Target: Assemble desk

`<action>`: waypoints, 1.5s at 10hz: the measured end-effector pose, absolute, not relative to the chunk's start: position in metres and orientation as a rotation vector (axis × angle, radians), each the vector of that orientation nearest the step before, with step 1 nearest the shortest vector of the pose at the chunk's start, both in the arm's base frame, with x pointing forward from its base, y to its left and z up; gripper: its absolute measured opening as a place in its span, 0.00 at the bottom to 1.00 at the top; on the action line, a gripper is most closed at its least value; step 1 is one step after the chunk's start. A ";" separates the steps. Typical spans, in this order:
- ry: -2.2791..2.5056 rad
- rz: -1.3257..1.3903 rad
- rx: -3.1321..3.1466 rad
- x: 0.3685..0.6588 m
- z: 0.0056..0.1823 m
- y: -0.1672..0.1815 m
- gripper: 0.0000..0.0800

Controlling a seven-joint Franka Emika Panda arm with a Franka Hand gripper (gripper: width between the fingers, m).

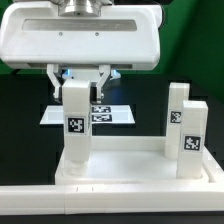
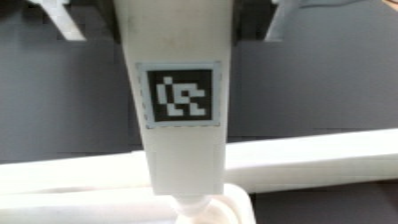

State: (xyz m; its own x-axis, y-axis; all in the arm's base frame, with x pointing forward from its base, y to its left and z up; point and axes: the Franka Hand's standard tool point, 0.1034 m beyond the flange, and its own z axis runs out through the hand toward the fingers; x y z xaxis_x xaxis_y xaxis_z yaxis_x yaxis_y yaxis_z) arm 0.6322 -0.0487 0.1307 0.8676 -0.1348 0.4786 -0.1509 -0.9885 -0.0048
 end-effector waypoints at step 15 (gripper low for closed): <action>-0.208 0.849 2.919 0.629 0.110 -0.053 0.36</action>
Offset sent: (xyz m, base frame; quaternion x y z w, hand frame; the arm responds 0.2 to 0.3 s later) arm 0.0000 0.0000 0.0000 0.0000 0.0000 0.0000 1.0000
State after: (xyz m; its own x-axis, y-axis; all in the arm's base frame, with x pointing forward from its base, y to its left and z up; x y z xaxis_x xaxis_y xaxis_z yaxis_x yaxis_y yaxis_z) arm 0.6290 -0.0529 0.1099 0.8357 -0.1046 0.5391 -0.1569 -0.9862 0.0520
